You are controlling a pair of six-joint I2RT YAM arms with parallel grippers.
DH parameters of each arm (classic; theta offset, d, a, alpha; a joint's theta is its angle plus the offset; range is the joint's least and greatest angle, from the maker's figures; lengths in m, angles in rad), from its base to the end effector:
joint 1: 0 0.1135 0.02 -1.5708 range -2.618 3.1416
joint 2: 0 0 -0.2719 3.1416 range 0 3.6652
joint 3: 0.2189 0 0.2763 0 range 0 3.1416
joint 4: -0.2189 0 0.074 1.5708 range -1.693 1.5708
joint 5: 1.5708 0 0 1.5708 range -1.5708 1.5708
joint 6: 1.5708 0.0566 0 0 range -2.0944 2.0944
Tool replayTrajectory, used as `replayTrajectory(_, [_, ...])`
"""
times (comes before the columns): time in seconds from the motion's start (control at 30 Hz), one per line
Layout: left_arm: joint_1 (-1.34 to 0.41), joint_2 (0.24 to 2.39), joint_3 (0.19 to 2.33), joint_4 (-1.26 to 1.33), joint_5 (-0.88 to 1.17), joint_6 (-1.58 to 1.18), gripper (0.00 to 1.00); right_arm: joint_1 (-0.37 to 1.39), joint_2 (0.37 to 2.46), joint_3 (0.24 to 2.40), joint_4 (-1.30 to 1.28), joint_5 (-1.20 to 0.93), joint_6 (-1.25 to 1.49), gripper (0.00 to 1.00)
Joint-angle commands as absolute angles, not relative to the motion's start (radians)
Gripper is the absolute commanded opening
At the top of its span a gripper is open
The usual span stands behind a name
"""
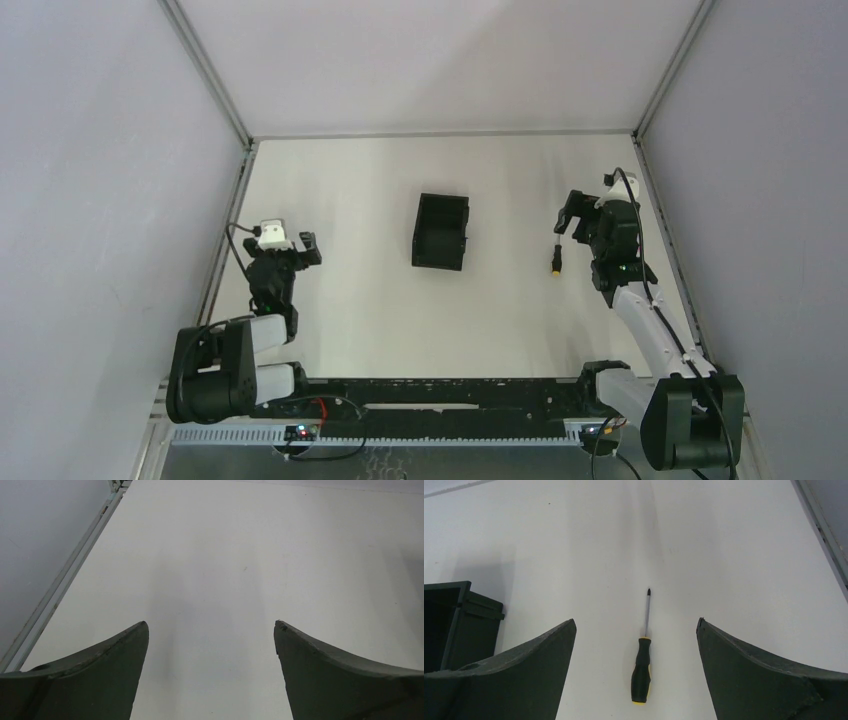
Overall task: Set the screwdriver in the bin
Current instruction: Pick up the screwdriver from the center of the board.
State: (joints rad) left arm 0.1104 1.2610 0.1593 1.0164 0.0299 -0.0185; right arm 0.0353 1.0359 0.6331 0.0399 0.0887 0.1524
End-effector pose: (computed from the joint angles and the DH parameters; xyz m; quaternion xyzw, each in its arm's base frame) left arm 0.2414 0.0251 0.1479 -0.0373 0.7357 0.0201 0.6760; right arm 0.2749 0.0047 0.2506 0.0733 0.8194 0.0168 0.5683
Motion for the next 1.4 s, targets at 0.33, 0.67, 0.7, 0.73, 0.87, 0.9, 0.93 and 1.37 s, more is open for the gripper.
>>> replayTrajectory(0.33, [0.106, 1.254, 0.169, 1.095, 0.03, -0.003, 1.0, 0.045, 1.028, 0.63, 0.029, 0.139, 0.123, 1.0])
replayTrajectory(0.67, [0.106, 1.255, 0.169, 1.095, 0.03, -0.003, 1.0, 0.047, 1.068, 0.732, -0.088, 0.099, 0.141, 1.0])
replayTrajectory(0.7, [0.106, 1.254, 0.169, 1.095, 0.03, -0.003, 1.0, 0.046, 1.075, 0.747, -0.105, 0.101, 0.155, 1.0])
replayTrajectory(0.73, [0.106, 1.255, 0.169, 1.095, 0.029, -0.003, 1.0, 0.046, 1.083, 0.763, -0.13, 0.1, 0.173, 1.0])
replayTrajectory(0.87, [0.107, 1.255, 0.169, 1.095, 0.03, -0.003, 1.0, 0.046, 1.119, 0.834, -0.209, 0.107, 0.205, 1.0])
replayTrajectory(0.9, [0.106, 1.255, 0.169, 1.095, 0.029, -0.003, 1.0, 0.045, 1.127, 0.849, -0.227, 0.117, 0.213, 0.99])
replayTrajectory(0.93, [0.107, 1.255, 0.169, 1.095, 0.029, -0.003, 1.0, 0.046, 1.132, 0.866, -0.248, 0.12, 0.218, 1.0])
replayTrajectory(1.37, [0.106, 1.255, 0.169, 1.095, 0.029, -0.003, 1.0, 0.052, 1.219, 1.046, -0.474, 0.087, 0.171, 0.99])
